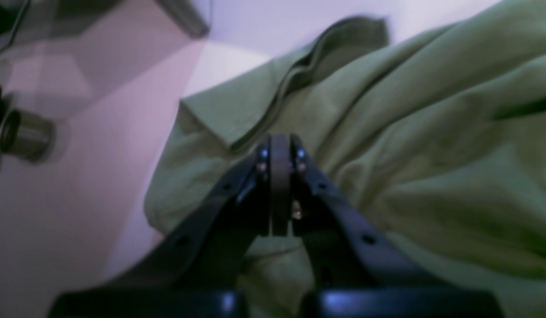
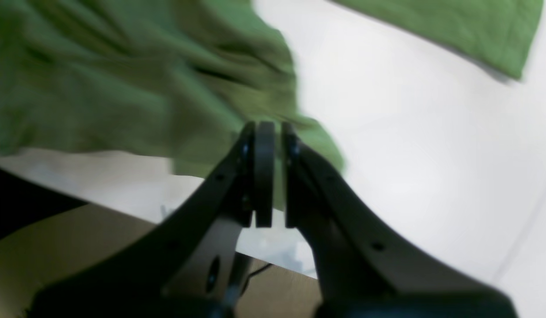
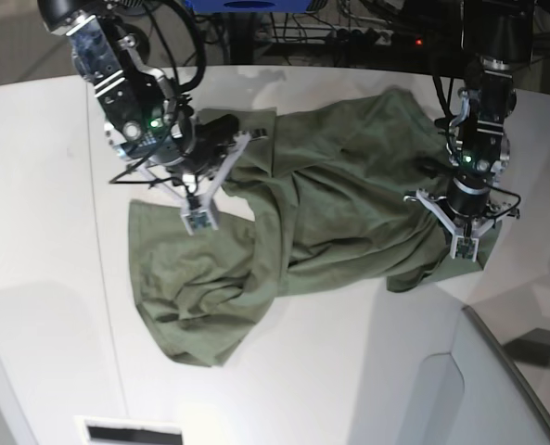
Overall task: Layout the t-shirt on the table in an organized manner, then fold the t-shirt properly
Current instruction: 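Grasp the shirt's edge with both grippers and lift it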
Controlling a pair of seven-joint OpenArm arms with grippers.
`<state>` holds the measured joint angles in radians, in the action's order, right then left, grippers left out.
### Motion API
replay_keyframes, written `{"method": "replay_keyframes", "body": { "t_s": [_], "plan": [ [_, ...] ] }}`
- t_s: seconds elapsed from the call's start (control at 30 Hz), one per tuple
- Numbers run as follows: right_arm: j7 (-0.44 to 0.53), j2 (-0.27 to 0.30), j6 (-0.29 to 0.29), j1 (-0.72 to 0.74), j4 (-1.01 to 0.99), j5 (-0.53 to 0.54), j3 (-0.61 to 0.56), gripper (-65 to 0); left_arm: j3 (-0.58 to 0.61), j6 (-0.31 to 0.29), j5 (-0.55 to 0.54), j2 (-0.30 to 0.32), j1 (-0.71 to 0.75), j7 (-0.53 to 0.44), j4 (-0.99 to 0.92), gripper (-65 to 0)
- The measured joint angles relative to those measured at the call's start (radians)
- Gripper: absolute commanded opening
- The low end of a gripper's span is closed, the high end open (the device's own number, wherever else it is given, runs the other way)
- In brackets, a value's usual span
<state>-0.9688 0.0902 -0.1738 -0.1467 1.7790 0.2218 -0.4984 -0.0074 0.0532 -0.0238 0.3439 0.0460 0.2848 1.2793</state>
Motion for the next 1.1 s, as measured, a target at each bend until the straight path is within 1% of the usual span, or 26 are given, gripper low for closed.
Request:
{"method": "replay_keyframes", "body": {
  "t_s": [0.07,0.13,0.2,0.3,0.4,0.47,0.5,0.57,0.67,0.73,0.8,0.9,1.0,1.03,1.1],
  "plan": [
    [-0.003,-0.013,0.067,0.0,-0.002,0.008,-0.074,-65.0,0.008,0.003,-0.001,0.0,-0.039,-0.001,-0.07,-65.0],
    [-0.006,-0.038,0.111,-0.006,-0.016,0.022,-0.137,-65.0,0.008,0.002,0.004,-0.002,-0.066,-0.004,-0.118,-65.0],
    [0.011,-0.078,0.112,-0.005,-0.063,0.014,-0.15,-65.0,0.009,0.002,0.048,-0.003,-0.084,-0.001,-0.153,-65.0],
    [0.103,-0.107,0.11,0.039,-0.207,0.009,-0.151,-65.0,0.008,0.003,0.156,-0.002,-0.096,-0.006,-0.186,-65.0],
    [0.188,-0.109,0.106,0.063,-0.347,0.007,-0.15,-65.0,0.009,0.0,0.251,-0.006,-0.094,-0.004,-0.2,-65.0],
    [0.222,-0.109,0.112,0.068,-0.425,0.011,-0.15,-65.0,0.009,-0.002,0.312,-0.008,-0.087,-0.004,-0.2,-65.0],
    [0.258,-0.107,0.116,0.07,-0.445,0.021,-0.149,-65.0,0.009,0.0,0.343,-0.008,-0.079,-0.01,-0.2,-65.0],
    [0.278,-0.105,0.126,0.089,-0.477,0.034,-0.149,-65.0,0.002,0.002,0.405,-0.005,-0.046,-0.018,-0.198,-65.0],
    [0.325,-0.054,0.146,0.094,-0.476,0.054,-0.15,-65.0,0.0,-0.002,0.498,-0.004,0.019,-0.01,-0.202,-65.0],
    [0.339,-0.017,0.157,0.093,-0.467,0.072,-0.151,-65.0,-0.002,0.008,0.539,-0.003,0.054,-0.018,-0.2,-65.0],
    [0.351,0.021,0.176,0.09,-0.459,0.092,-0.119,-65.0,-0.002,0.018,0.543,-0.003,0.075,-0.031,-0.196,-65.0],
    [0.352,0.045,0.184,0.077,-0.456,0.102,-0.014,-65.0,-0.003,0.028,0.546,0.0,0.116,-0.053,-0.188,-65.0],
    [0.358,0.097,0.199,0.079,-0.456,0.126,0.042,-65.0,0.002,0.055,0.554,-0.006,0.173,-0.071,-0.167,-65.0],
    [0.357,0.109,0.199,0.08,-0.456,0.129,0.053,-65.0,0.004,0.062,0.561,-0.015,0.192,-0.077,-0.158,-65.0],
    [0.354,0.135,0.198,0.085,-0.456,0.132,0.081,-65.0,0.0,0.096,0.581,-0.057,0.234,-0.082,-0.132,-65.0]
  ]
}}
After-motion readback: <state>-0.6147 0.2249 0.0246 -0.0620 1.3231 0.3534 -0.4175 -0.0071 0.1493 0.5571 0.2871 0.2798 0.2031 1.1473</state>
